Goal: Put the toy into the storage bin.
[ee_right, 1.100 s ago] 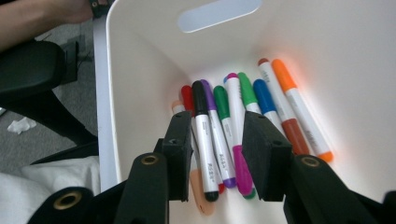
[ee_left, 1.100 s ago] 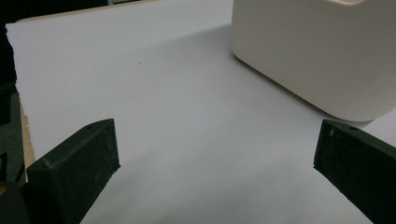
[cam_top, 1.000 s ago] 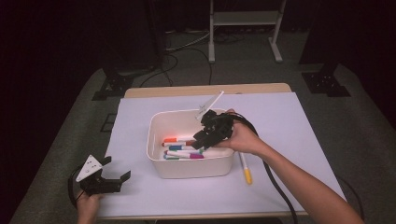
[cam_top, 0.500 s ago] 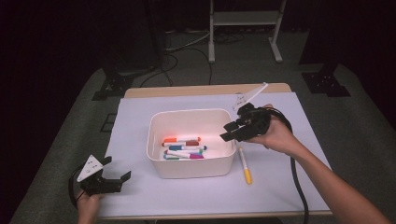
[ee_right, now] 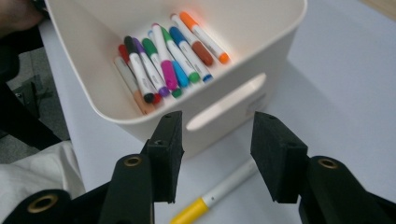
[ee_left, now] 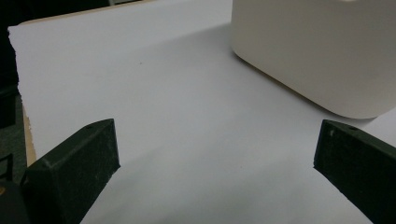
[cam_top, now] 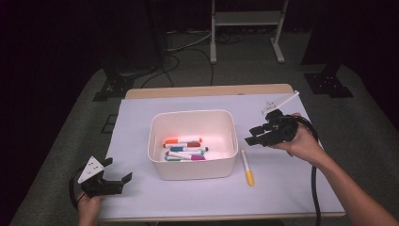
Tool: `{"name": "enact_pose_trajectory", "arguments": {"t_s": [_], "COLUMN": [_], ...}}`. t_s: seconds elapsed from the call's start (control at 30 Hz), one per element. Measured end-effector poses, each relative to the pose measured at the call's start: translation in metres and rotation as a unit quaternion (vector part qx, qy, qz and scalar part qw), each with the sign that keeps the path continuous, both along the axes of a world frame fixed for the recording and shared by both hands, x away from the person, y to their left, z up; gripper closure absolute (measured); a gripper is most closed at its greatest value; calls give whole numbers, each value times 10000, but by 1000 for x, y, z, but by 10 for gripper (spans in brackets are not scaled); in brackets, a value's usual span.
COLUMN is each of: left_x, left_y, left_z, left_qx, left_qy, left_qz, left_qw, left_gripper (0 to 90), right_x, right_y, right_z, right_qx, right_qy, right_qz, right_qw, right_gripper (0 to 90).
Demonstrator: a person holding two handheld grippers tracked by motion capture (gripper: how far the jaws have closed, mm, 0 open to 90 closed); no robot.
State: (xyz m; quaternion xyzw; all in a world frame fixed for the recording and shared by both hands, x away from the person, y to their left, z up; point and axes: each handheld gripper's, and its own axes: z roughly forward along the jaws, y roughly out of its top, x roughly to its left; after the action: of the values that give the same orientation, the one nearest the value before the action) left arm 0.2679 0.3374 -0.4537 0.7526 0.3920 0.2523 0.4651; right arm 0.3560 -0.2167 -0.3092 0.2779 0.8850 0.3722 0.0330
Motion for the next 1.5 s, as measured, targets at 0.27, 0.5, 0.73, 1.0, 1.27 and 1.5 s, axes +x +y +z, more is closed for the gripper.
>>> {"name": "enact_pose_trajectory", "arguments": {"t_s": [0.27,0.5,0.73,1.0,1.27,1.5], "left_x": [0,0,-1,-1,-1,0], "left_y": [0,0,0,0,1,0], "left_z": [0,0,0,0,0,0], "left_qx": [11,10,-14,-8,-25,-31], "left_qy": [-12,-5,-22,-27,-29,-6], "left_qz": [-6,-8,-5,-12,-8,-3], "left_qw": [10000,10000,10000,10000,10000,10000], "left_gripper": [0,0,0,0,0,0], "right_x": [1,1,-1,-2,-3,-5], "right_y": [-14,-15,-6,7,13,0], "right_z": [-38,-75,-100,-121,-130,-130], "right_qx": [-24,-123,-316,-509,-714,-941], "right_qy": [251,397,414,373,265,98], "right_qz": [-287,-498,-562,-678,-804,-1048], "right_qw": [9993,9979,9971,9957,9939,9900], "right_gripper": [485,453,443,438,474,565]}}
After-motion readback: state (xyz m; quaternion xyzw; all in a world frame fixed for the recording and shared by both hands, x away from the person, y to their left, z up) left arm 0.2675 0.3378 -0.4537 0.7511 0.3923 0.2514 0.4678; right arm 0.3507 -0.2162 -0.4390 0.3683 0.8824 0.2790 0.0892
